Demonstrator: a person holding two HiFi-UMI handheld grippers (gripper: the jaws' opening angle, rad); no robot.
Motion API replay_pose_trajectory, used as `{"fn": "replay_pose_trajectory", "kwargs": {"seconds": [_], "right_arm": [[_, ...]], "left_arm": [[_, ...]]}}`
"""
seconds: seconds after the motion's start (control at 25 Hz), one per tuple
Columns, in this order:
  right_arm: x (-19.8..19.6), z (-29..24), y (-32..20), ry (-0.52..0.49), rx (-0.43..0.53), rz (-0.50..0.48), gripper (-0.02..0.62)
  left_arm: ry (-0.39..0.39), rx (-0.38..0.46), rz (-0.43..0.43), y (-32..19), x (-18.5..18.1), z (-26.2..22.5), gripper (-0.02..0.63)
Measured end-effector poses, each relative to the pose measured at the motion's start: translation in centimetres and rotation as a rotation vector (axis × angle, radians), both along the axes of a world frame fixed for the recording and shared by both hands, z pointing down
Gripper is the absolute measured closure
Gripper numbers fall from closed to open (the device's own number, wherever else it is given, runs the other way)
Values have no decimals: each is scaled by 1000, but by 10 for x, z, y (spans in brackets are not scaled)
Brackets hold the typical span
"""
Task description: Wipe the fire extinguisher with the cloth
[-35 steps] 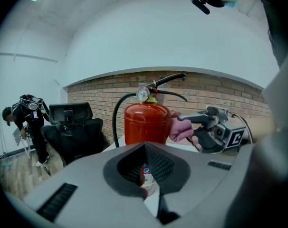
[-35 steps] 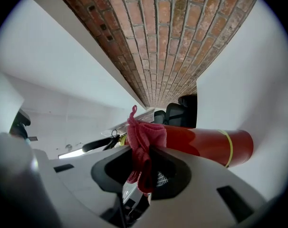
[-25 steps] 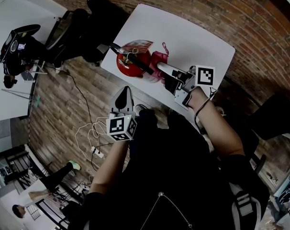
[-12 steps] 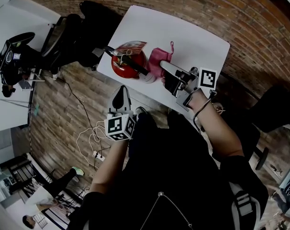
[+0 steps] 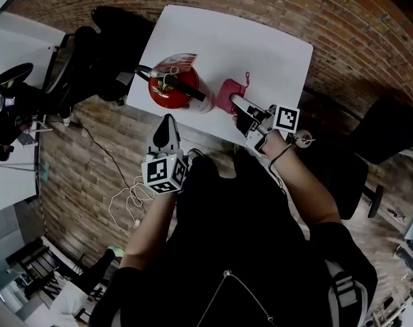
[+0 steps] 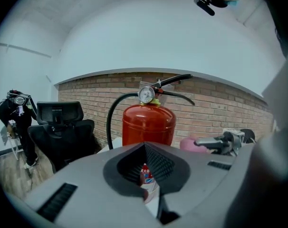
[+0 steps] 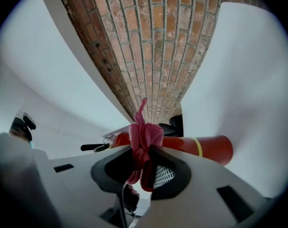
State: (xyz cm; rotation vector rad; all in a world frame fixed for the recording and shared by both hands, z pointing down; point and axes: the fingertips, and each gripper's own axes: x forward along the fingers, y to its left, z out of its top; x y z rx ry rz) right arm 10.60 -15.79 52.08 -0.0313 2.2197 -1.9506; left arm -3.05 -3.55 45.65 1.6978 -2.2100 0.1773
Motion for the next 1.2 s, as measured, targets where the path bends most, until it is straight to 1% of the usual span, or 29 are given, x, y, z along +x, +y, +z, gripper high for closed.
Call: {"fn": "replay_pose_trajectory", "kwargs": {"seconds": [0.16, 0.28, 0.4, 0.6, 0.76, 0.92, 1.08, 1.2], "right_arm": [[5, 57, 19, 98, -31, 46, 494], [10, 114, 34, 192, -121, 87, 494], [5, 158, 47, 240, -178, 116, 494], [-19, 214, 59, 354, -174, 147, 494], [-39, 244, 59, 385, -175, 167, 494], [-46, 267, 63, 438, -189, 199, 494], [-48, 279, 60, 444, -194, 238, 494], [-52, 282, 58, 441, -190, 247, 494]], "left_arm": [[1, -6, 34, -4, -13, -2, 577], [-1, -9, 73, -8, -20, -3, 577], [-2, -22, 116, -10, -27, -1, 577], [-4, -61, 179, -7, -39, 14, 577], [-8, -81, 219, -9, -48, 22, 575], [-17, -98, 254, -8, -57, 28, 577], [-22, -111, 275, -7, -62, 34, 577], [-25, -115, 288, -7, -64, 36, 577]]}}
